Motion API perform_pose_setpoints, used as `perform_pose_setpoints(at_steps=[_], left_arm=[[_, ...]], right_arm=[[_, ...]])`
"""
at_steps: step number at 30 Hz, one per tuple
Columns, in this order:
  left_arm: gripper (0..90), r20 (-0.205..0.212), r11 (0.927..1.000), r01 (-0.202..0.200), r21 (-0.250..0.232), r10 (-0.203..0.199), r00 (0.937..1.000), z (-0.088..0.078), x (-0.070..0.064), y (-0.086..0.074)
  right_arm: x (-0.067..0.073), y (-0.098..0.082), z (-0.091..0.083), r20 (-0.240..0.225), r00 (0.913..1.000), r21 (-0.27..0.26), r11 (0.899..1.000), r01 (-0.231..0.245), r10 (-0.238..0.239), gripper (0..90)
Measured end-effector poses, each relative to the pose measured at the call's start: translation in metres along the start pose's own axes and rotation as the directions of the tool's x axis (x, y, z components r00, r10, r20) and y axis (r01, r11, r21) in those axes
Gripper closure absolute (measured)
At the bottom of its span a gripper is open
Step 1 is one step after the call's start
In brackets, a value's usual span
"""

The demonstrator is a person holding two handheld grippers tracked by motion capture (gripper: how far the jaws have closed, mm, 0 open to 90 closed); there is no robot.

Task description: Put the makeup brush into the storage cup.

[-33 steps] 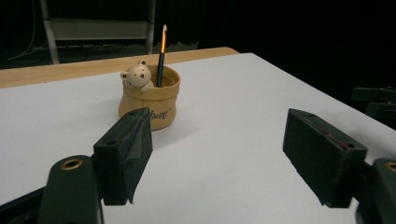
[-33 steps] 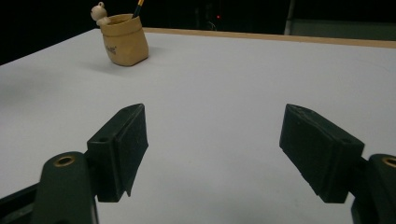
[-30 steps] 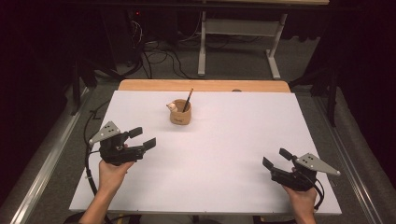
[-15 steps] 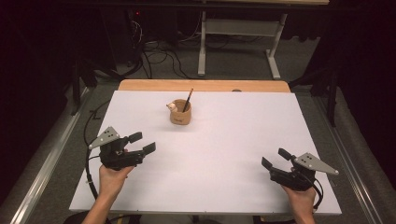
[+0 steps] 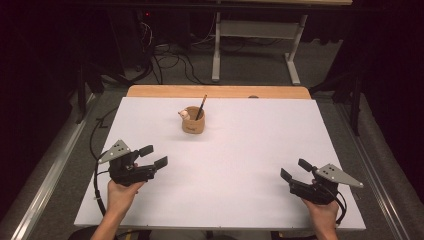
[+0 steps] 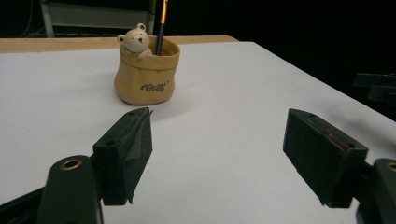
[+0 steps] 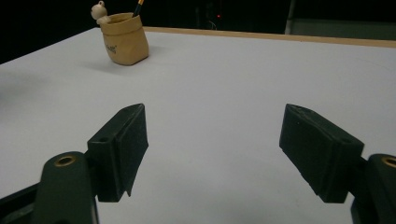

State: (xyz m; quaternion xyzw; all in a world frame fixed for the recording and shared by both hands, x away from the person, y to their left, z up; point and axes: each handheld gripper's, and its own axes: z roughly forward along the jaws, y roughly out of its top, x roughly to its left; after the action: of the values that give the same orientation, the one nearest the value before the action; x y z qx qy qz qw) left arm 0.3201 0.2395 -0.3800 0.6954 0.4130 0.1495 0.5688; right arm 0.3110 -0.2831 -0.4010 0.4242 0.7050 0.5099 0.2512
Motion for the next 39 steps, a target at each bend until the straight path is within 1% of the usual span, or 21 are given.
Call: perform_pose_setpoints(at_steps=[3, 5, 7, 11, 13, 16, 17, 18, 20, 21, 22, 24, 26, 28, 30, 31, 32, 34, 37, 39], left_arm=[[25.2, -0.005, 1.0, -0.007, 0.005, 0.007, 1.0, 0.001, 0.001, -0.002], [25.2, -0.008, 1.0, -0.008, -0.002, 0.008, 0.9999, 0.002, 0.001, -0.004], [25.3, -0.007, 1.0, -0.008, 0.001, 0.008, 0.9999, 0.004, 0.0, -0.006], [25.4, -0.018, 0.9997, -0.024, 0.001, 0.024, 0.9996, 0.005, 0.0, -0.01], [25.7, -0.019, 0.9997, -0.024, -0.002, 0.024, 0.9995, 0.006, -0.001, -0.013], [25.6, -0.02, 0.9997, -0.026, 0.005, 0.026, 0.9995, 0.01, -0.002, -0.017], [25.1, -0.028, 0.9996, -0.028, 0.011, 0.028, 0.9992, 0.012, -0.001, -0.018], [24.8, -0.039, 0.9995, -0.026, 0.018, 0.027, 0.9989, 0.013, -0.001, -0.019], [24.6, -0.037, 0.9998, -0.011, 0.018, 0.012, 0.9992, 0.016, 0.001, -0.021], [24.6, -0.041, 0.9997, -0.013, 0.019, 0.013, 0.9991, 0.016, 0.0, -0.021], [24.5, -0.047, 0.9995, -0.022, 0.021, 0.023, 0.9986, 0.016, 0.0, -0.022], [24.5, -0.056, 0.9996, -0.022, 0.015, 0.023, 0.9981, 0.016, 0.001, -0.022], [24.4, -0.057, 0.9999, -0.01, 0.01, 0.01, 0.9983, 0.016, 0.002, -0.024], [24.5, -0.054, 0.9999, 0.002, 0.016, -0.001, 0.9986, 0.017, 0.003, -0.025], [24.8, -0.052, 0.9997, -0.008, 0.025, 0.01, 0.9986, 0.019, 0.002, -0.026], [25.1, -0.054, 0.9994, -0.022, 0.025, 0.023, 0.9983, 0.019, 0.001, -0.026], [25.2, -0.046, 0.9995, -0.021, 0.025, 0.022, 0.9987, 0.021, 0.0, -0.026], [25.2, -0.039, 0.9991, -0.032, 0.027, 0.033, 0.9987, 0.022, -0.002, -0.027], [25.2, -0.045, 0.9982, -0.045, 0.039, 0.047, 0.9979, 0.022, -0.003, -0.028], [25.0, -0.052, 0.9982, -0.045, 0.039, 0.047, 0.9975, 0.022, -0.003, -0.028]], right_arm=[[0.001, 0.0, 0.0, -0.004, 1.0, 0.003, 1.0, -0.003, 0.003, 25.4], [0.001, 0.0, 0.001, -0.006, 1.0, 0.005, 1.0, -0.004, 0.004, 25.4], [0.0, 0.0, 0.001, -0.004, 1.0, 0.003, 1.0, -0.005, 0.005, 25.4], [-0.001, 0.0, 0.0, -0.006, 1.0, 0.001, 1.0, -0.002, 0.002, 25.4], [0.0, 0.0, 0.001, -0.003, 1.0, 0.006, 1.0, -0.005, 0.006, 25.4], [0.0, 0.0, 0.002, -0.003, 1.0, 0.011, 1.0, -0.002, 0.002, 25.4], [0.0, 0.0, 0.002, -0.003, 1.0, 0.011, 1.0, -0.002, 0.002, 25.4], [0.0, 0.0, 0.002, -0.004, 1.0, 0.01, 1.0, -0.002, 0.003, 25.4], [0.001, 0.0, 0.002, -0.004, 1.0, 0.011, 1.0, 0.0, 0.0, 25.4], [0.0, 0.0, 0.002, -0.003, 1.0, 0.013, 1.0, -0.004, 0.004, 25.4], [0.0, 0.0, 0.002, -0.002, 1.0, 0.013, 1.0, -0.003, 0.003, 25.4], [0.0, 0.0, 0.002, 0.001, 1.0, 0.012, 1.0, -0.003, 0.003, 25.4], [0.001, 0.0, 0.003, 0.003, 1.0, 0.016, 1.0, -0.004, 0.004, 25.4], [0.001, -0.001, 0.003, -0.001, 1.0, 0.019, 1.0, -0.003, 0.003, 25.4], [0.001, -0.001, 0.003, 0.001, 1.0, 0.022, 1.0, 0.0, 0.0, 25.4], [0.0, -0.001, 0.003, 0.004, 1.0, 0.022, 1.0, -0.001, 0.001, 25.4], [0.0, -0.001, 0.004, 0.006, 1.0, 0.024, 1.0, -0.006, 0.006, 25.4], [-0.002, -0.002, 0.004, 0.011, 0.9999, 0.027, 1.0, -0.01, 0.009, 25.4], [-0.003, -0.002, 0.003, 0.018, 0.9997, 0.025, 1.0, -0.015, 0.015, 25.4], [-0.003, -0.002, 0.002, 0.019, 0.9997, 0.024, 1.0, -0.015, 0.015, 25.4]])
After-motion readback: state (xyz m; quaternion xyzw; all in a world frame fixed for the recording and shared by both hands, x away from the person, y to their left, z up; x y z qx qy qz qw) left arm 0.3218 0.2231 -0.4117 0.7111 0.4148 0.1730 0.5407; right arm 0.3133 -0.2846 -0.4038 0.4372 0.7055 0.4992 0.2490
